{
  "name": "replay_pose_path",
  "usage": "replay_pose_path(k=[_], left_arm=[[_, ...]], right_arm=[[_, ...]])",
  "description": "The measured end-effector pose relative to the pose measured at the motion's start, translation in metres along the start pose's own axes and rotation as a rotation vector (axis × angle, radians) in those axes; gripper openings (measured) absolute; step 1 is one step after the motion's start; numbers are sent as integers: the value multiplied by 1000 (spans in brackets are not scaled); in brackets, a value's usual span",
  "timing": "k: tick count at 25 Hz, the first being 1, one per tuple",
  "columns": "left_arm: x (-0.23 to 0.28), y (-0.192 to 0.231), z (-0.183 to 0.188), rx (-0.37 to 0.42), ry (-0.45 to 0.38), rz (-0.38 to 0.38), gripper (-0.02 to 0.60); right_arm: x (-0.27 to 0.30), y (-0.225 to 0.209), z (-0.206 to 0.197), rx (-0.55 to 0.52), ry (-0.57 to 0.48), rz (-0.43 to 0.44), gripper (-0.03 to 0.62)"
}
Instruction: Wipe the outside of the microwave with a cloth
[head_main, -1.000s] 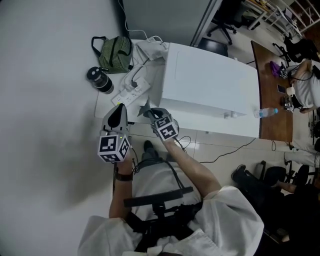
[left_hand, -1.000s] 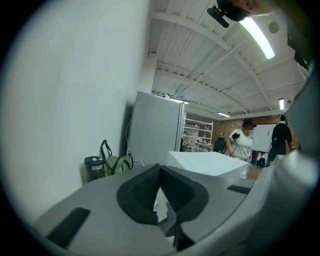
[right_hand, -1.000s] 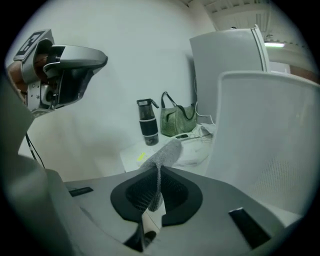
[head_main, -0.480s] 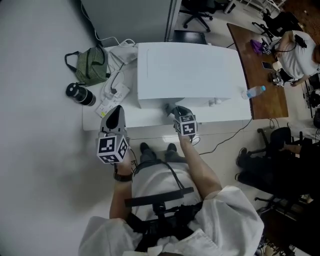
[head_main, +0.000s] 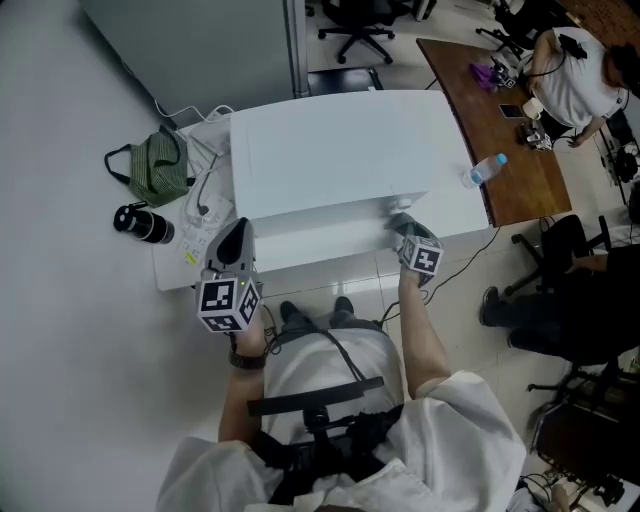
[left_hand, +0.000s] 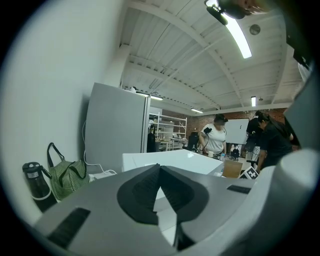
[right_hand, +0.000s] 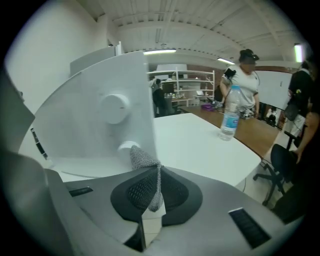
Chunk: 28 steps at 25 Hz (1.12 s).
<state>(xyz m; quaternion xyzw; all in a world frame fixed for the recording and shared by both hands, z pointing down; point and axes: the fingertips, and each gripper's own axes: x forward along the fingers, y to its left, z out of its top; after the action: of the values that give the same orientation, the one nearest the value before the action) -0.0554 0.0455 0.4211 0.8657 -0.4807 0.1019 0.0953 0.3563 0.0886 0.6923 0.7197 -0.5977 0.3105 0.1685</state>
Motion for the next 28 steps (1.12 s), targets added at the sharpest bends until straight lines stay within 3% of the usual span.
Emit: replay_pose_path(k=[4, 7, 12, 17, 21, 28], left_arm=[[5, -12, 8, 6, 1, 0, 28], [7, -8, 7, 9, 11, 10, 28], [0, 7, 7, 9, 8, 43, 28], [-14, 32, 4, -8, -2, 84, 28], [-40, 65, -2, -35, -11, 131, 28], [-91, 127, -12, -23, -11, 273, 28]], right_arm=[[-3, -56, -4, 116, -14, -81, 26], [14, -23, -5, 50, 5, 5, 26], [22, 93, -4, -140, 19, 185, 26], [14, 232, -18, -293, 45, 433, 26], [-4, 348, -43, -480, 86, 639, 26], [-21, 513, -64, -639, 85, 857, 26]])
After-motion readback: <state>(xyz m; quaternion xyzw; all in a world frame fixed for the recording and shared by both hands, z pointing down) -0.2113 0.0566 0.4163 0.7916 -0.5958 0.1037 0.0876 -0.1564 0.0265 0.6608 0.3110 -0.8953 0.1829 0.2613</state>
